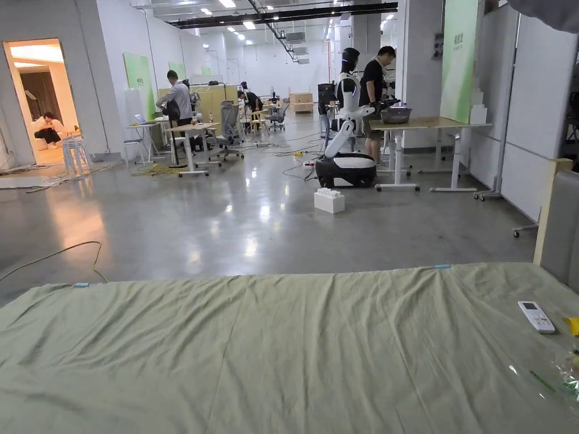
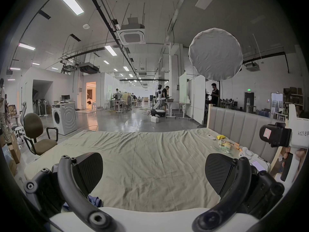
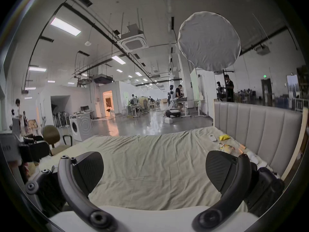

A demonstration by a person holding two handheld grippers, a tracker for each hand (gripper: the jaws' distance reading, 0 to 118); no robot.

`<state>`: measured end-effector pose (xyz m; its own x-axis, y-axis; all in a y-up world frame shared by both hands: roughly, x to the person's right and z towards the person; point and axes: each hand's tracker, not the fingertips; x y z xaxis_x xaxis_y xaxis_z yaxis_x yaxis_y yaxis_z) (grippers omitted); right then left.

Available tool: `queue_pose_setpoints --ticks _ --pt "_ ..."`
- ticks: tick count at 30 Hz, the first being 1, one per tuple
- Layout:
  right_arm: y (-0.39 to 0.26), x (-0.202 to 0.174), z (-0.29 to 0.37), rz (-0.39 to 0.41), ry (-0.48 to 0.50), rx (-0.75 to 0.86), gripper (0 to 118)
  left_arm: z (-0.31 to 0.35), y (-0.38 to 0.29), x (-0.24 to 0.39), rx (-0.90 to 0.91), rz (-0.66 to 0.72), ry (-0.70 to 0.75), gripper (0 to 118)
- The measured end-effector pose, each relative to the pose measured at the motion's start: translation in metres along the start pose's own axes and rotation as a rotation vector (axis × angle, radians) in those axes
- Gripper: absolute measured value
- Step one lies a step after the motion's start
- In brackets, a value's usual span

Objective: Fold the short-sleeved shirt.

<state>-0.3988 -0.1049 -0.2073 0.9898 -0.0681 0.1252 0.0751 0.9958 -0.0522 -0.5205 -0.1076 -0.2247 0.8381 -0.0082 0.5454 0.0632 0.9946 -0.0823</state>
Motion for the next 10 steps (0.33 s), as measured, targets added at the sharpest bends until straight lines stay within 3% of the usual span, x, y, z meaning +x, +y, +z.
queue_pose_setpoints --ticks 10 --pt "-0.0040 -0.0030 -0.0089 -0.023 0.026 -0.002 118 0.0000 0.0084 -0.0060 0.043 0.018 0.017 118"
